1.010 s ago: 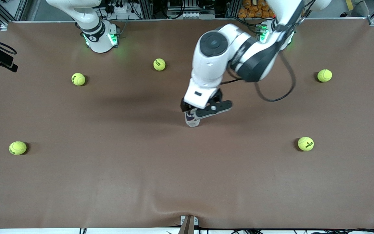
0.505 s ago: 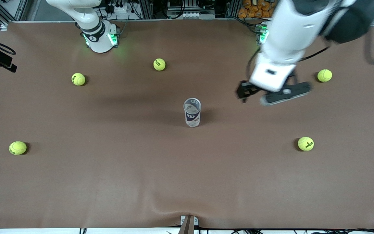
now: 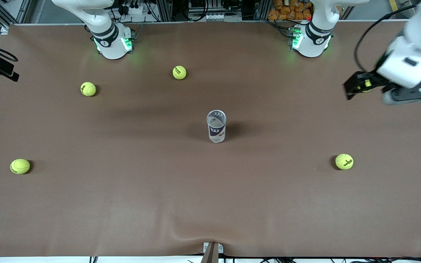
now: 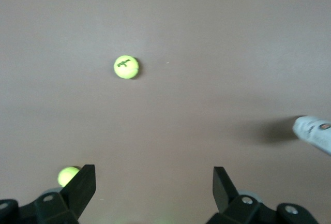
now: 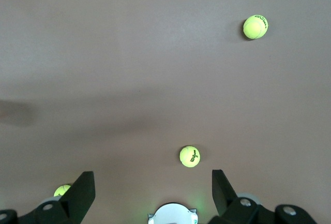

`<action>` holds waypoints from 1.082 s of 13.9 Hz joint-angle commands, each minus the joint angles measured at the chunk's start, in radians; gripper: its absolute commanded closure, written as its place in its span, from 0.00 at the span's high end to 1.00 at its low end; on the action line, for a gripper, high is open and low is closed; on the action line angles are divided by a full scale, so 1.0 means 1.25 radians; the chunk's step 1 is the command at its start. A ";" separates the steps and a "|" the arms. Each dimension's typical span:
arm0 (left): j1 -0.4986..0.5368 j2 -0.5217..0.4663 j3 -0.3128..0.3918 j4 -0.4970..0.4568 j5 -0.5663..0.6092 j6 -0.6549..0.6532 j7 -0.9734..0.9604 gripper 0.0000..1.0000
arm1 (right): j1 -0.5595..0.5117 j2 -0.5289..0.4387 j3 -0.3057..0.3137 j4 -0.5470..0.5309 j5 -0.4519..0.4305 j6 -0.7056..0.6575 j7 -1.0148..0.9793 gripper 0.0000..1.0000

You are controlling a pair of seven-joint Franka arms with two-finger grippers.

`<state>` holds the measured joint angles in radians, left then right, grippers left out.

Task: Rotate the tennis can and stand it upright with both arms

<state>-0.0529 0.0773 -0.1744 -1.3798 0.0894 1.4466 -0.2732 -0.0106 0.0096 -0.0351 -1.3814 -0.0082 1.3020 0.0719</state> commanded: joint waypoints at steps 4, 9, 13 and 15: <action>0.086 -0.042 -0.005 -0.044 -0.024 -0.005 0.096 1.00 | -0.001 0.002 0.002 0.008 -0.009 0.004 0.004 1.00; 0.086 -0.058 -0.010 -0.066 -0.022 -0.001 0.092 1.00 | -0.003 0.002 0.001 0.008 -0.008 0.004 0.003 1.00; 0.085 -0.070 -0.010 -0.080 -0.031 0.011 0.075 1.00 | -0.001 0.002 0.001 0.008 -0.009 0.005 -0.005 1.00; 0.085 -0.068 -0.013 -0.082 -0.031 0.012 0.076 1.00 | -0.004 0.002 0.001 0.007 -0.007 0.010 -0.005 1.00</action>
<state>0.0503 0.0175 -0.1851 -1.4502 0.0650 1.4478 -0.1635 -0.0107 0.0096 -0.0356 -1.3814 -0.0082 1.3122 0.0718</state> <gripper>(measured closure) 0.000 0.000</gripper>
